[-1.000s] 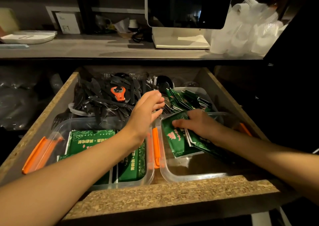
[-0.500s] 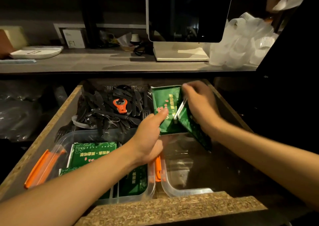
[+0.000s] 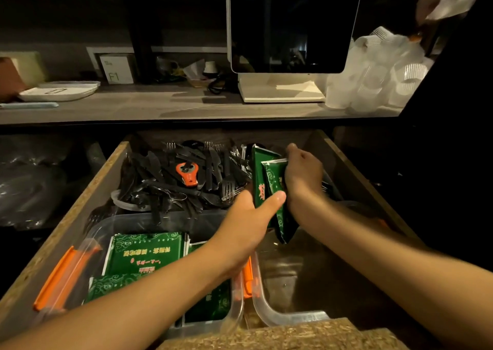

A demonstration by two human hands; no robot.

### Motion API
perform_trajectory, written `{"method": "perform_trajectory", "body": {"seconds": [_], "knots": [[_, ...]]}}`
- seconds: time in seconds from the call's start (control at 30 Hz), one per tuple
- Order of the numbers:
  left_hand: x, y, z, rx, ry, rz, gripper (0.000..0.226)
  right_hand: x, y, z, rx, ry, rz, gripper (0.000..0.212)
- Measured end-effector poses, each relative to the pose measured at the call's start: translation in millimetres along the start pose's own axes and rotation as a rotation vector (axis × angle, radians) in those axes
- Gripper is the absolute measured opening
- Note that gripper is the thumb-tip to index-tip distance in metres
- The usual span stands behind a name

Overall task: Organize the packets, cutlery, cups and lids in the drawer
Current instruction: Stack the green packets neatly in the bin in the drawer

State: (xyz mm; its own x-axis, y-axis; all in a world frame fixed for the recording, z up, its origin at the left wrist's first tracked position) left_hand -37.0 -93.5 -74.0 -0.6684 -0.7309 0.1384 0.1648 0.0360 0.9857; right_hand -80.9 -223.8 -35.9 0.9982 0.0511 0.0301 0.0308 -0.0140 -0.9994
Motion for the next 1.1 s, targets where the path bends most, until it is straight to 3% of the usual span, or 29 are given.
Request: {"method": "perform_trajectory", "body": {"seconds": [0.07,0.1,0.2,0.33,0.37,0.47,0.53,0.57,0.67,0.77,0.87,1.0,1.1], "knots": [[-6,-2,-4,0.012,0.061,0.017,0.033,5,4,7,0.051,-0.073,-0.045,0.024],[-8,-1,-5,0.002,0.081,0.044,0.040,9,6,11,0.096,-0.125,-0.072,0.024],[-14,6,-8,-0.042,0.103,0.193,0.087,17,9,15,0.196,-0.313,-0.104,0.027],[-32,18,-19,-0.018,0.199,0.343,0.067,18,-14,16,-0.202,-0.586,0.099,0.022],[-36,21,-19,-0.005,0.224,0.335,0.071,18,-19,18,-0.299,-0.644,0.148,0.024],[-43,23,-22,-0.003,0.238,0.360,0.091,14,-29,9,-0.394,-0.605,0.141,0.027],[-43,25,-21,-0.036,0.204,0.367,0.103,9,-29,-3,-0.276,-0.522,0.055,0.022],[-42,26,-20,-0.052,0.177,0.357,0.099,9,-26,-6,-0.201,-0.511,0.023,0.018],[-25,27,-11,-0.121,-0.022,0.326,0.060,12,-22,4,-0.140,-0.588,0.042,0.018],[-19,18,-8,-0.180,-0.094,0.283,0.062,14,-22,16,-0.225,-0.706,0.112,0.025],[-20,15,-12,-0.216,-0.096,0.259,0.062,15,-24,14,-0.195,-0.805,0.133,0.009],[-22,21,-16,-0.220,-0.065,0.349,0.026,-2,-28,-30,0.001,-0.615,-0.119,0.011],[-38,34,-26,-0.122,0.046,0.432,0.027,-29,-16,-85,-0.089,-0.320,0.027,0.014]]}}
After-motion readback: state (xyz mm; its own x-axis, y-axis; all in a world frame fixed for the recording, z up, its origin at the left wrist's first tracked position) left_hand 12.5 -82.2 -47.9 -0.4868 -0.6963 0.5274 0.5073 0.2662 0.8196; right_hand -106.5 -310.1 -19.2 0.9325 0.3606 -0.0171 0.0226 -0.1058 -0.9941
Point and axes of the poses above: each hand's wrist, its own z-axis away from the middle knuckle, its own x-axis out of the palm, y = z × x, the point moved 7 cm from there along -z, towards the middle knuckle, and after that the axes turned 11 degrees about y, right-handed, at the moved point
